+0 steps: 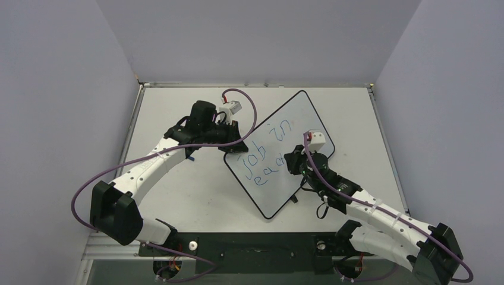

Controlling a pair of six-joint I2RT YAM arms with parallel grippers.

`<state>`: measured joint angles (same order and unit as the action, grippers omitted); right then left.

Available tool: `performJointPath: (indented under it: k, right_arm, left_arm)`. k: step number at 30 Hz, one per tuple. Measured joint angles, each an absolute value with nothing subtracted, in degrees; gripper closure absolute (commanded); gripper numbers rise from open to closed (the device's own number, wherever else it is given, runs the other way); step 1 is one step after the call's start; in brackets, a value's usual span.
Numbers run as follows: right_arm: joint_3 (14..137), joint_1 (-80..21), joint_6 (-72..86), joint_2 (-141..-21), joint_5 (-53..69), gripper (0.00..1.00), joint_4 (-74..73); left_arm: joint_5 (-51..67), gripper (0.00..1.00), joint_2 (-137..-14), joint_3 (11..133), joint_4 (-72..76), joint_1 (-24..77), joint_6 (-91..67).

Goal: Write a sentence on the whiteboard

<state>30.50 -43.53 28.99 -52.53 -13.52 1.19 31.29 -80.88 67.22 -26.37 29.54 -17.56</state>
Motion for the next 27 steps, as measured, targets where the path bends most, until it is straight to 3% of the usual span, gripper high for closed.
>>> performJointPath:
  k: [27]
  right_arm:
    - [32.2,-40.5,27.7,-53.5,-15.8,1.0,-2.7]
  left_arm:
    - [31.3,1.0,-80.8,67.2,-26.3,29.6,-17.6]
